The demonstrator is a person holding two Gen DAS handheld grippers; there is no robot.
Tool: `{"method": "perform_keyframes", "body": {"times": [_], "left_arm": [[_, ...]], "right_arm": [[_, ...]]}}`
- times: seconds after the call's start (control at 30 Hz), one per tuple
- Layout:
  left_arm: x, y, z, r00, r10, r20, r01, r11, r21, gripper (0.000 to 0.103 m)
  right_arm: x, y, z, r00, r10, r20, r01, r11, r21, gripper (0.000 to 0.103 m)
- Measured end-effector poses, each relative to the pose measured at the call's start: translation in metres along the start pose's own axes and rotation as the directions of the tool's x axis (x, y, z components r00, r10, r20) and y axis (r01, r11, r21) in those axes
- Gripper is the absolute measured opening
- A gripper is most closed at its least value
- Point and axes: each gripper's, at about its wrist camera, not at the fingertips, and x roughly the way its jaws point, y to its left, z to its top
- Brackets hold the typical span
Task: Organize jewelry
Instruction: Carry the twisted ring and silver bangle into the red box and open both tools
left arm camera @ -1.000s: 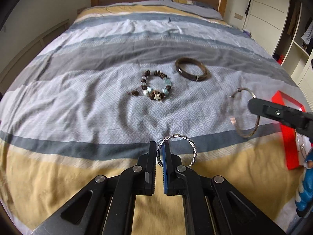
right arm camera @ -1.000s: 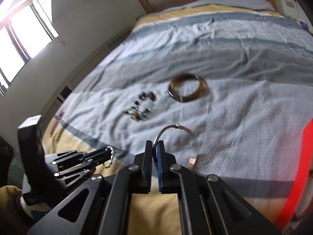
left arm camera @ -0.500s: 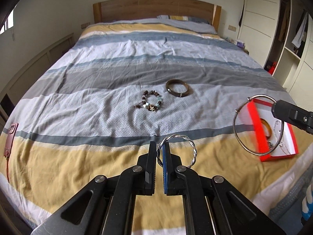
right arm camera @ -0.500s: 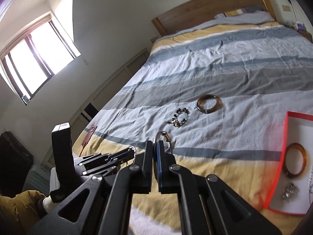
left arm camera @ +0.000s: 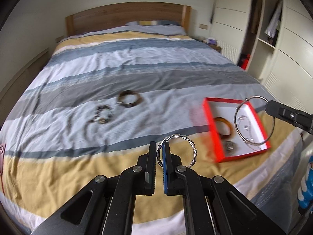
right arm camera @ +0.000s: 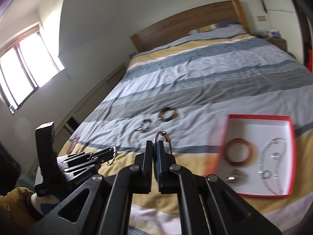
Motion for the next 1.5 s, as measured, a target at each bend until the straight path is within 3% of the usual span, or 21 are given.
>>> {"method": "perform_keyframes", "body": {"times": [0.33, 0.47, 0.67, 0.87, 1.1, 1.5], "left_arm": [[0.092, -0.107, 0.044, 0.990, -0.114, -0.080, 0.123, 0.985, 0.123, 0.005], [0.137, -0.143, 0.060, 0.984, -0.133, -0.114, 0.150, 0.977, 0.155, 0.005], [0.199, -0.177, 0.076, 0.980, -0.119, -0.157, 0.148, 0.972, 0.183, 0.005], [0.245, -0.186, 0.078, 0.979, -0.061, -0.195, 0.099, 0.976, 0.193, 0.005], [0.264, -0.175, 0.074, 0.975, -0.032, -0.221, 0.072, 0.983, 0.172, 0.006], [0.269, -0.168, 0.070, 0.970, -0.016, -0.243, 0.059, 0.984, 0.171, 0.007]], "right_arm": [[-0.010, -0.124, 0.019, 0.987, -0.161, -0.001, 0.160, 0.984, 0.081, 0.003], [-0.001, -0.176, 0.027, 0.977, -0.214, -0.016, 0.215, 0.972, 0.097, 0.003], [0.025, -0.225, 0.037, 0.963, -0.266, -0.047, 0.269, 0.960, 0.074, 0.003], [0.054, -0.236, 0.031, 0.962, -0.262, -0.081, 0.265, 0.964, 0.022, 0.003], [0.076, -0.224, 0.027, 0.973, -0.206, -0.101, 0.205, 0.979, -0.018, 0.004], [0.094, -0.224, 0.012, 0.948, -0.251, -0.196, 0.244, 0.968, -0.059, 0.004]]}}
